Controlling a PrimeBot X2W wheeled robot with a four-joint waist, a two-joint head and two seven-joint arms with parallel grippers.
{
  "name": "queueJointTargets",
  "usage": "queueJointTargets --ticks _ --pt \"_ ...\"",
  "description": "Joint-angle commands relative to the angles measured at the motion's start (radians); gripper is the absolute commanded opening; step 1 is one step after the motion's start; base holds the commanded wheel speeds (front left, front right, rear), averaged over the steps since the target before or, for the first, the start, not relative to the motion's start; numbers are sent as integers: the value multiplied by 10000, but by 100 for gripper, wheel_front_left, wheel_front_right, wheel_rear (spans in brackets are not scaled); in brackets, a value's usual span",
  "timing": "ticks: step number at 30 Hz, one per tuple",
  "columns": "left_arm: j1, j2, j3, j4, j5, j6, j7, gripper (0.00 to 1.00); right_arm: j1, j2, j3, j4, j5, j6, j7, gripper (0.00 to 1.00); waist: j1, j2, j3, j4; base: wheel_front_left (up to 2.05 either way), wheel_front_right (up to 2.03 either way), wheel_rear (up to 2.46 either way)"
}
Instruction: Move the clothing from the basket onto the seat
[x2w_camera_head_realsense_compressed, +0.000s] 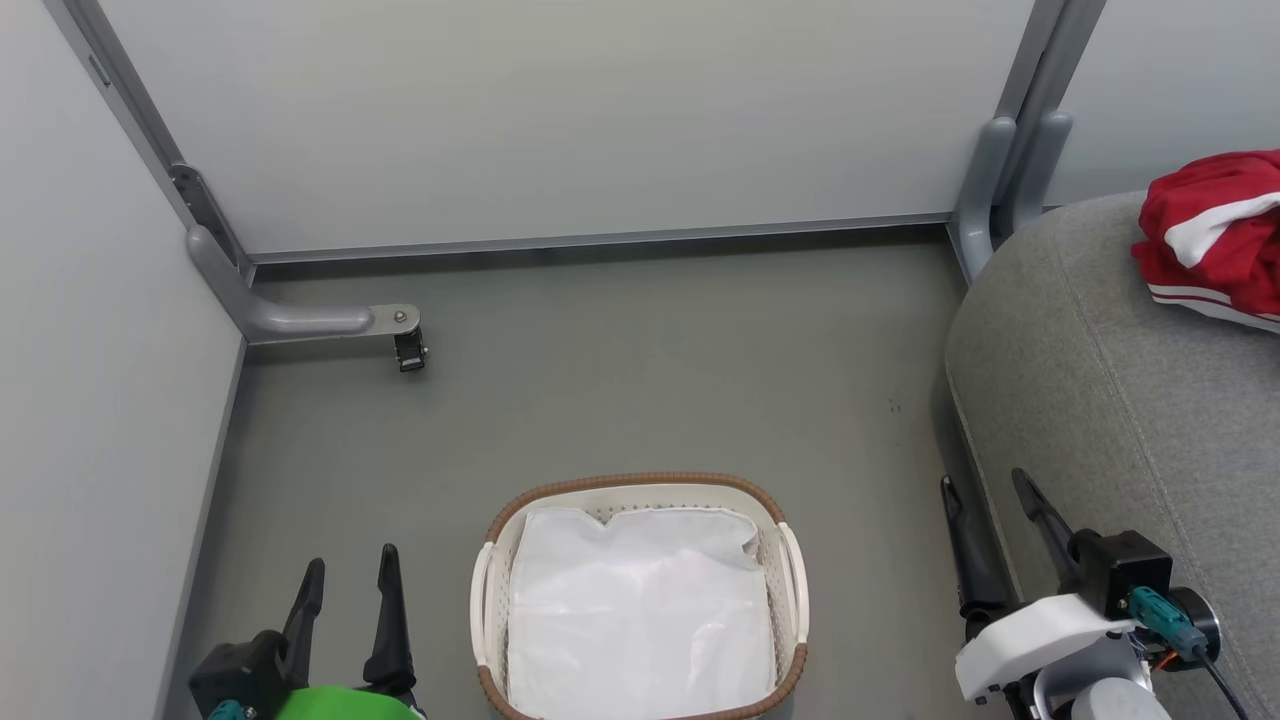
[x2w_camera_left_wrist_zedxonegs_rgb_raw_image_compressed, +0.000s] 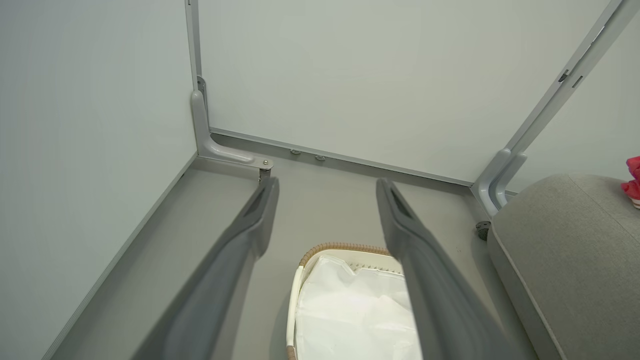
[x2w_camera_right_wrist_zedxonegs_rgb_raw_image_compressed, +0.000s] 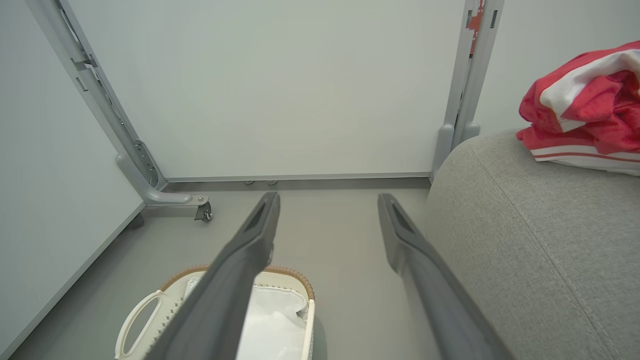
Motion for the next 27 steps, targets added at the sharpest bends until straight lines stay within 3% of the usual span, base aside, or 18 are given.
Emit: queueJointTargets --ticks 1,2,6,27 --pt "-23 9 10 12 -80 -58 1 100 51 -36 -19 55 65 -11 -19 100 1 0 -4 1 0 0 0" --pt "-1 0 6 23 -17 -13 0 0 -1 0 -2 36 8 0 0 0 1 0 -4 1 0 0 0" --pt "-1 -38 12 279 -115 -20 34 0 61 51 -1 277 124 0 40 0 1 0 -6 -1 0 0 0" --pt "-462 -187 767 175 -3213 -320 1034 0 -88 28 -402 60 3922 -2 1037 0 1 0 -39 -61 0 0 0"
